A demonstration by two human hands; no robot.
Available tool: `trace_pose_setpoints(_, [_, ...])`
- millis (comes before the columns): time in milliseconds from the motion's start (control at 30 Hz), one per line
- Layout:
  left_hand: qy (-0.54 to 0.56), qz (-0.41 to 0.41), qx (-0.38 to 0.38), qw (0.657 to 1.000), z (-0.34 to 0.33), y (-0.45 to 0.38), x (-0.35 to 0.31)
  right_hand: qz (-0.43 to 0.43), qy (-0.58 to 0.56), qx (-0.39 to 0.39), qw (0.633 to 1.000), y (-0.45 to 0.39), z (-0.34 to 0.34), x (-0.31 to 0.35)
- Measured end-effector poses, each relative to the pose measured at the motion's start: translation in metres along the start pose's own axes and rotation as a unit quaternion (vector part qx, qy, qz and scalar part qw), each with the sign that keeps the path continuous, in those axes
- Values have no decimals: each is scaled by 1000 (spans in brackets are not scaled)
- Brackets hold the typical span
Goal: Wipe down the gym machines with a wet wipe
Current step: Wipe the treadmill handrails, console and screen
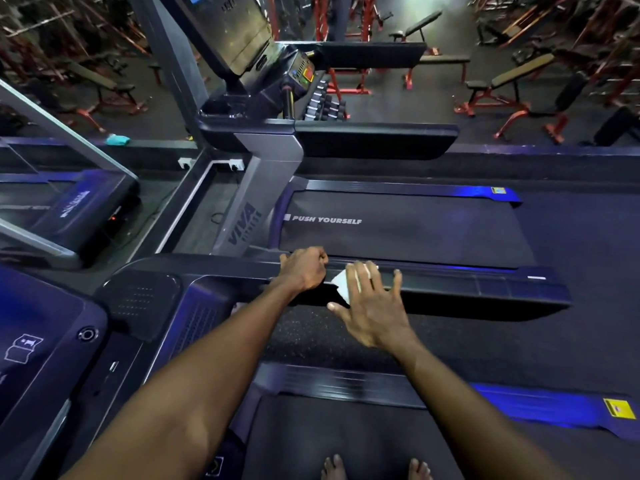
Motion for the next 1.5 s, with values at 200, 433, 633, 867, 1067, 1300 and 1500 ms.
trace_pose_setpoints(200, [-4, -35, -2, 999, -16, 9, -25, -145, -49, 43, 987, 11, 15, -64])
trace_pose_setpoints(433, [8, -9, 24, 1000, -21, 9, -41, -16, -6, -11, 1000, 41, -8, -50])
trace_pose_setpoints(633, [18, 8, 25, 999, -25, 12, -49, -131, -45, 38, 990, 31, 12, -90])
trace_pose_setpoints(867, [32, 13, 43, 998, -34, 16, -74, -15, 4, -28, 999, 69, -10, -85])
trace_pose_setpoints(1067, [13, 32, 17, 999, -45, 24, -95, -121, -40, 18, 992, 52, 9, -107])
trace_pose_setpoints(1300, [16, -5, 22, 1000, -68, 38, -139, -57, 3, -64, 996, 109, -15, -138])
trace_pose_setpoints(1500, [0, -6, 20, 1000, -74, 44, -161, -74, -50, -18, 996, 85, 6, -145])
Point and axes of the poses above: each hand's wrist, its own y-axis away from the middle knuckle, its own z-axis out of the back of the hand, x = y × z, the point moved 2 cm from there along -y, towards the middle knuckle, and after that the axes turned 14 degrees about z, right-handed, at the moved point
